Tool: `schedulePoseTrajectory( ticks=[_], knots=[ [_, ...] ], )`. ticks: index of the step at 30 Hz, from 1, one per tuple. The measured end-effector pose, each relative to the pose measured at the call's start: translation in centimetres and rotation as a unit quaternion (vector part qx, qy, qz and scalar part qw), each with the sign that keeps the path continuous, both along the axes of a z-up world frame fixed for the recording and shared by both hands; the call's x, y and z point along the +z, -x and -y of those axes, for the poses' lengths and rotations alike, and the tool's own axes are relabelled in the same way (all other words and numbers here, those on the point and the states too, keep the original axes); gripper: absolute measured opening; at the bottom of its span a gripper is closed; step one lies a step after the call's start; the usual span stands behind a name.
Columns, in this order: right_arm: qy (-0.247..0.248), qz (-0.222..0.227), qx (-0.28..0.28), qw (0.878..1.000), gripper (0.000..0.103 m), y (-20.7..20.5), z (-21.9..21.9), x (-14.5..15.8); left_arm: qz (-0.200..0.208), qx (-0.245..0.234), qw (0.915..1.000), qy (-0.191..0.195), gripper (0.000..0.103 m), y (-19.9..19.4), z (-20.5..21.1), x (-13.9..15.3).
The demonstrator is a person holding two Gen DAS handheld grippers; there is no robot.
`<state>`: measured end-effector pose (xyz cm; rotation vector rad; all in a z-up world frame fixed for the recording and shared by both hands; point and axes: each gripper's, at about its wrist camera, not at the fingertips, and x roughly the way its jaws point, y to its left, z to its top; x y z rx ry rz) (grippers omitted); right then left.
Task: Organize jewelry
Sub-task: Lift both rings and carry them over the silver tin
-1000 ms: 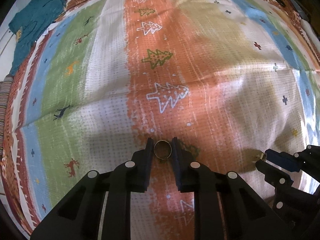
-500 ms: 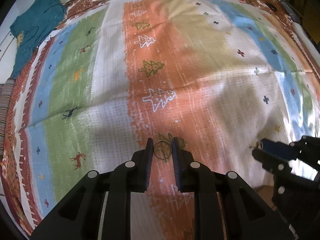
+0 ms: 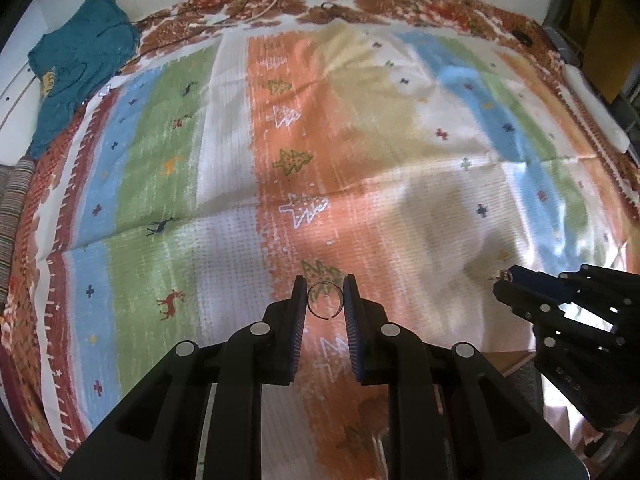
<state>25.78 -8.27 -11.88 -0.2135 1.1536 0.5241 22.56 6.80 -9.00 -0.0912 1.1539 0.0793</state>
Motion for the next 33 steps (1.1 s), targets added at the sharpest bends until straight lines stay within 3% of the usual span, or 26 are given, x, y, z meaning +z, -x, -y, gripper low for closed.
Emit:
schedulePoseTrajectory(
  ticks=[9,20,33],
  knots=[
    [-0.019,0.027,0.002,0.999,0.016,1.7,1.0,2.4,0.030,-0.017,0.9993,0.016,0.018,2.4,1.4,2.6],
    [-0.025,0.034,0.013,0.999,0.016,3.7,1.4,3.2,0.060,-0.034,0.9970,0.036,0.018,5.7,3.0,5.1],
    [-0.031,0.041,0.025,0.998,0.016,6.0,1.5,4.1,0.075,-0.043,0.9952,0.045,0.018,8.4,3.9,6.1]
  ],
)
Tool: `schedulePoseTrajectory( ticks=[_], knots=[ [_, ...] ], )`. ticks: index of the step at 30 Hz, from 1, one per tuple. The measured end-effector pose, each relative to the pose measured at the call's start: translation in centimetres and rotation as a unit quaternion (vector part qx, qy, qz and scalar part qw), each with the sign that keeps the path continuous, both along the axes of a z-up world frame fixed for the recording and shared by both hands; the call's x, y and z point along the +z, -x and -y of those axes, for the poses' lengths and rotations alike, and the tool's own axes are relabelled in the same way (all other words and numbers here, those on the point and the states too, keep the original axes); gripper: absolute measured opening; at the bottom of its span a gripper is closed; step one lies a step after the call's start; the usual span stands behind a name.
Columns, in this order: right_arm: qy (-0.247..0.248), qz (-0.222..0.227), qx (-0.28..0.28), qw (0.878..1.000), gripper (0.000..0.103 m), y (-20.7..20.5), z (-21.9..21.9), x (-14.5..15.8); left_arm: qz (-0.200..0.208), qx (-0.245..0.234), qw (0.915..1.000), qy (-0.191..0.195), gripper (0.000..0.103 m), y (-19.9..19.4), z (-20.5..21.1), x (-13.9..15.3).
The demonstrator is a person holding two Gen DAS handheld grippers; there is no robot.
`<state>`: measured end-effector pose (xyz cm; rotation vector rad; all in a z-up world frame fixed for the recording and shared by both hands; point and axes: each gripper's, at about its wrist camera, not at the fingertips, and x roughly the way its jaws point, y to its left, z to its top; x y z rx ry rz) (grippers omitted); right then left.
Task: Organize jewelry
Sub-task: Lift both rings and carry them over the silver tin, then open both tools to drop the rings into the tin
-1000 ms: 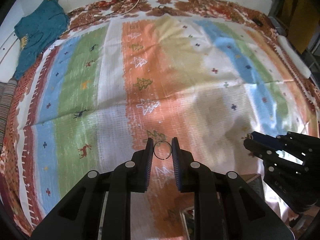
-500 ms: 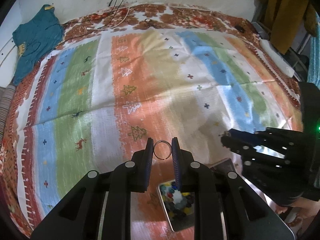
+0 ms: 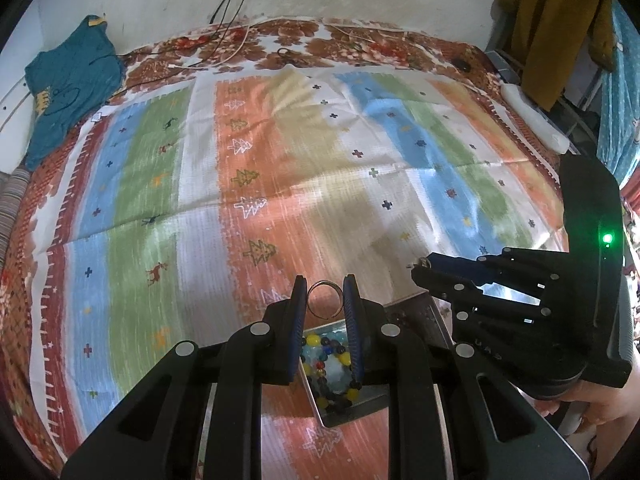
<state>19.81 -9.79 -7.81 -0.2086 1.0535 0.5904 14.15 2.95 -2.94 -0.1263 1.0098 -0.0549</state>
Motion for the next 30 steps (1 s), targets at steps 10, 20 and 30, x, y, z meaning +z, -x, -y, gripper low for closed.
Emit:
schedulePoseTrajectory(
  ticks=[10,20,30],
  knots=[
    [-0.004,0.012,0.007,1.000,0.016,2.3,0.5,0.9,0.009,-0.008,0.9999,-0.012,0.018,1.7,1.0,0.2],
    [-0.009,0.008,0.013,1.000,0.016,3.6,0.9,1.0,0.013,-0.014,0.9998,-0.004,0.018,3.4,1.8,0.5],
    [0.004,0.025,0.019,1.000,0.043,5.0,1.3,1.3,0.014,0.007,0.9999,0.005,0.025,4.1,1.2,0.5]
  ],
)
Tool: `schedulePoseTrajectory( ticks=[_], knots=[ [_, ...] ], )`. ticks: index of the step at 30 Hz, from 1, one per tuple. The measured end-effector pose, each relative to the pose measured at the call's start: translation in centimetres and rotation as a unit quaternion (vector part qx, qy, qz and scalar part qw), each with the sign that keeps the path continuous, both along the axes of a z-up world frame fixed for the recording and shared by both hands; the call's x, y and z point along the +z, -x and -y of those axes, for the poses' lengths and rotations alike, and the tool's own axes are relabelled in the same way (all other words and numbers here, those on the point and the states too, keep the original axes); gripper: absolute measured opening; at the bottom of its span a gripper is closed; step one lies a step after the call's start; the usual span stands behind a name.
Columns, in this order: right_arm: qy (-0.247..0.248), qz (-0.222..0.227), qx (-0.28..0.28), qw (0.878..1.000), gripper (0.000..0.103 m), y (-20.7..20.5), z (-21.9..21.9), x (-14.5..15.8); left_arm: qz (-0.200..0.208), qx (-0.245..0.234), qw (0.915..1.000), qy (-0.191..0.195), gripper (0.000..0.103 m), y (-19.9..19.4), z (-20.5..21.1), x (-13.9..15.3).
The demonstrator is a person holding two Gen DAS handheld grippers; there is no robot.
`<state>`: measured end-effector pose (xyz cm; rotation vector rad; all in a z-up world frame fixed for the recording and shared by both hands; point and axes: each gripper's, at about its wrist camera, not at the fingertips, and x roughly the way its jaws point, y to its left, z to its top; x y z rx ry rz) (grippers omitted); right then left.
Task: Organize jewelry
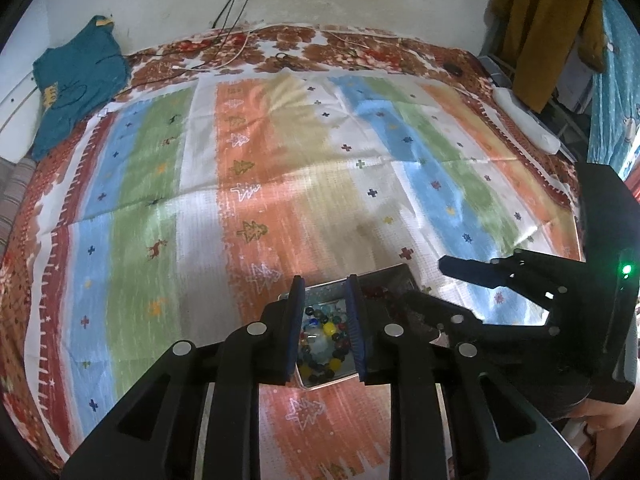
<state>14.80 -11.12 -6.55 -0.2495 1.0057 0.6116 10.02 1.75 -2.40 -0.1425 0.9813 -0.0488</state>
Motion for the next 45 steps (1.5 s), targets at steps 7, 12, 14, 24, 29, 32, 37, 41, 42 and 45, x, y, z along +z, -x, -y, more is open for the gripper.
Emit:
schedulePoseTrajectory(
  ticks=[7,12,14,24,29,32,37,41,42,45],
  knots=[
    [-0.004,0.011,-0.016,1.000,0.046,1.0,1.6,0.7,0.011,0.012,0.9998,0.010,0.035,1.8,-0.6,0.5],
    [-0.030,0.009,-0.016,0.999,0.053,2.4,2.7,1.7,0.023,0.017,0.9993,0.022,0.040,3.5,-1.0,1.0],
    [-0.036,0.017,-0.011,0.999,0.059,3.3,2.9,2.2,0.027,0.013,0.9993,0.020,0.047,4.3,-0.8,1.1],
    [-0.032,0.050,-0.005,0.998,0.069,5.9,3.7,3.1,0.041,-0.004,0.9989,0.021,0.051,7.3,0.1,1.2],
    [-0.032,0.070,-0.002,0.997,0.075,7.4,4.2,3.9,0.049,-0.006,0.9986,0.019,0.059,8.3,0.3,1.3],
    [-0.031,0.075,0.002,0.997,0.078,7.9,4.3,4.0,0.058,-0.006,0.9981,0.021,0.067,9.3,0.3,1.5],
    [-0.033,0.085,0.001,0.996,0.086,8.7,4.7,4.3,0.068,0.001,0.9977,0.011,0.093,10.2,0.5,1.7],
    [-0.036,0.091,-0.003,0.995,0.094,9.0,5.1,4.3,0.071,0.007,0.9974,0.006,0.097,10.5,0.5,1.7],
    [-0.036,0.091,-0.004,0.995,0.094,9.1,5.2,4.3,0.070,0.007,0.9975,0.007,0.097,10.5,0.5,1.6],
    [-0.034,0.091,-0.005,0.995,0.095,9.2,5.3,4.3,0.070,0.007,0.9975,0.006,0.097,10.6,0.6,1.6]
  ],
)
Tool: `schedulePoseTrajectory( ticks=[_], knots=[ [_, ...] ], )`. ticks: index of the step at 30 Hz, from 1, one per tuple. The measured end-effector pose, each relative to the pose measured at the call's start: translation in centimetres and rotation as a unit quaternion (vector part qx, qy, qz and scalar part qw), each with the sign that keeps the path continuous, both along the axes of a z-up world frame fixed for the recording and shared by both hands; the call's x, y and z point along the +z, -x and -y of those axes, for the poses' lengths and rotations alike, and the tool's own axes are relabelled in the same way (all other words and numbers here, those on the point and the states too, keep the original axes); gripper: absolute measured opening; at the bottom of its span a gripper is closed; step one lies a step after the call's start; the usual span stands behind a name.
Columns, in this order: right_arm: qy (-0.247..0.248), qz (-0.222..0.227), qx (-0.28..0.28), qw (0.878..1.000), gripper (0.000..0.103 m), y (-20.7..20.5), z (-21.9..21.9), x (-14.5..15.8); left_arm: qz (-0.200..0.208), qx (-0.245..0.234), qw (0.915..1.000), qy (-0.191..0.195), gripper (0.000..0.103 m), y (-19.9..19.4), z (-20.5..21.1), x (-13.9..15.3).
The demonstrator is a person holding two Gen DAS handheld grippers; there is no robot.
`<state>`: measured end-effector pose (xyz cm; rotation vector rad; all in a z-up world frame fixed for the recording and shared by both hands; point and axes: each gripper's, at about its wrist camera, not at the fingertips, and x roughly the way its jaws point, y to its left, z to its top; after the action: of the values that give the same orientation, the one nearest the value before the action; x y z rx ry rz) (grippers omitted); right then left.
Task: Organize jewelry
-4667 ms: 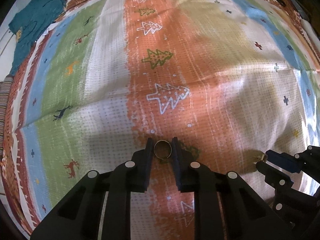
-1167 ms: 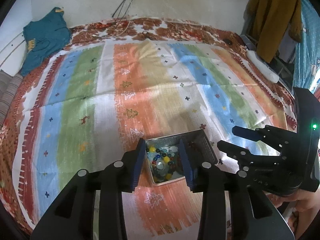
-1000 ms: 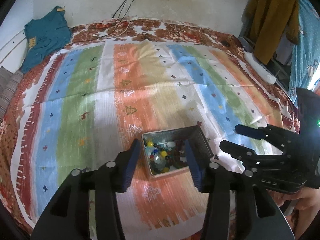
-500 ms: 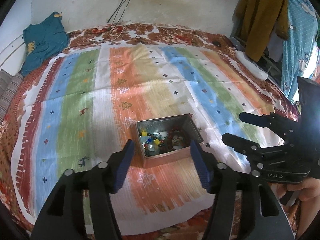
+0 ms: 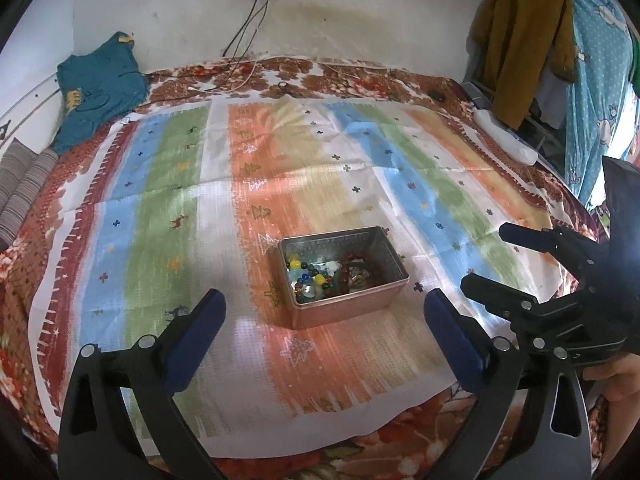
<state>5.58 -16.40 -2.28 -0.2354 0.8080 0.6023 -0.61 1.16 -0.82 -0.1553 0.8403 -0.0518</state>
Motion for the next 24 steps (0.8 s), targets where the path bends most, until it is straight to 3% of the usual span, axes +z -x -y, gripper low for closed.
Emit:
schedulePoseTrajectory(
  ticks=[16,24],
  knots=[
    [-0.005,0.001,0.000,1.000,0.095,0.3,0.1,-0.1,0.004,0.001,0.9998,-0.022,0.097,0.5,0.3,0.0],
    [-0.011,0.004,-0.002,1.000,0.095,0.6,0.0,0.0,0.035,0.014,0.9992,-0.011,0.097,1.5,-0.3,0.8]
  ],
)
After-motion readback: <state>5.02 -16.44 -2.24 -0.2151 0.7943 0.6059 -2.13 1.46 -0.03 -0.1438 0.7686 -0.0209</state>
